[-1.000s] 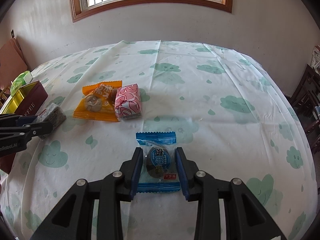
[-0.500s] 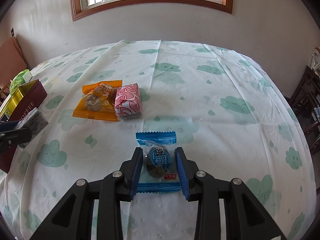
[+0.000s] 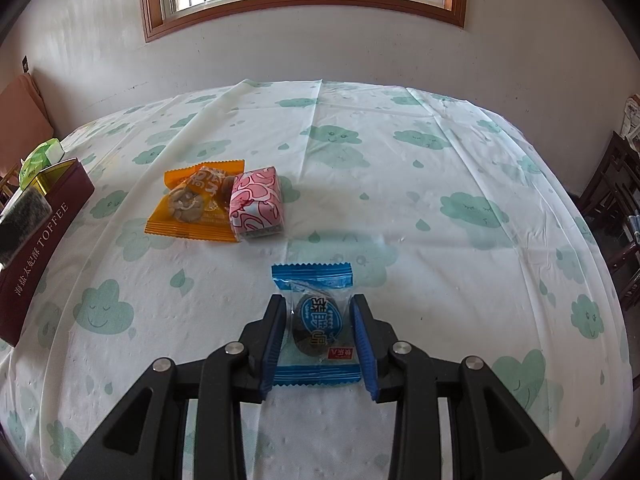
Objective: Organize snacks
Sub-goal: 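Carry the dark grey packet into the gold tin and open the left tool, then carry the blue-wrapped candy into the tin and open the right tool, then move the right tool to the pink-wrapped candy and grasp it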
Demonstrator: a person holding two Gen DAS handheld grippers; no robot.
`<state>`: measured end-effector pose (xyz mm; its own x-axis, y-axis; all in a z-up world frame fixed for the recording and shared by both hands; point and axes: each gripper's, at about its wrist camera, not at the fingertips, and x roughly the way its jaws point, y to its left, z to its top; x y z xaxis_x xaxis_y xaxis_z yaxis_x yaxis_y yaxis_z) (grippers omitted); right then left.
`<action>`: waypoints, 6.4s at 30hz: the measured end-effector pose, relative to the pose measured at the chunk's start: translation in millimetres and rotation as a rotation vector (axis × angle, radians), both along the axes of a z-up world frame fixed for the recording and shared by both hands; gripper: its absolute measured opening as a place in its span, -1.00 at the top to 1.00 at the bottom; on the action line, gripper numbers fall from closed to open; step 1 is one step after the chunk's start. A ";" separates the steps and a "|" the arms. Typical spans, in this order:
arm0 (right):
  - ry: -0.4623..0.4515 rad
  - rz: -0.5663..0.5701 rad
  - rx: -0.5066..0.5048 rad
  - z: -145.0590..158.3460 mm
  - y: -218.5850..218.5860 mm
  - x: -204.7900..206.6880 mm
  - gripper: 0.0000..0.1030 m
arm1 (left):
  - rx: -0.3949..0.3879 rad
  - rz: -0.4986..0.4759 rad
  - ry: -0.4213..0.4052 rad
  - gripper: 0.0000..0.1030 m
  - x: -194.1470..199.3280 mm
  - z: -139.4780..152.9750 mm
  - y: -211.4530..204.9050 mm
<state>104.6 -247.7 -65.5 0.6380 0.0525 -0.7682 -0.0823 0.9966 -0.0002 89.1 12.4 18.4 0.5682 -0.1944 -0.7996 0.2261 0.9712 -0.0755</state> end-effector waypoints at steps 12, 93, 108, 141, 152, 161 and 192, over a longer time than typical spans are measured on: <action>0.000 0.000 -0.001 -0.1 -0.1 -0.1 0.33 | 0.076 0.184 -0.026 0.39 20.1 5.3 82.1; 0.038 -0.010 -0.023 1.3 0.2 4.3 0.32 | 0.163 0.363 -0.034 -0.42 -46.5 -9.8 163.3; 0.047 -0.059 -0.049 2.6 6.9 3.4 0.36 | 0.131 0.394 -0.053 -0.58 -65.8 -15.2 177.1; -0.033 0.477 0.096 71.1 278.4 -5.4 0.37 | 0.121 0.597 -0.058 -0.71 -99.3 -11.5 239.9; -0.015 0.524 0.054 51.7 312.2 3.1 0.37 | 0.107 0.653 -0.016 -0.71 -101.7 -20.5 260.6; -0.006 0.541 0.037 43.5 321.8 3.4 0.36 | 0.114 0.643 -0.010 -0.71 -99.3 -23.2 260.1; -0.097 0.286 0.112 62.5 164.2 7.6 0.07 | 0.147 0.504 -0.056 -0.72 -83.9 -1.9 204.4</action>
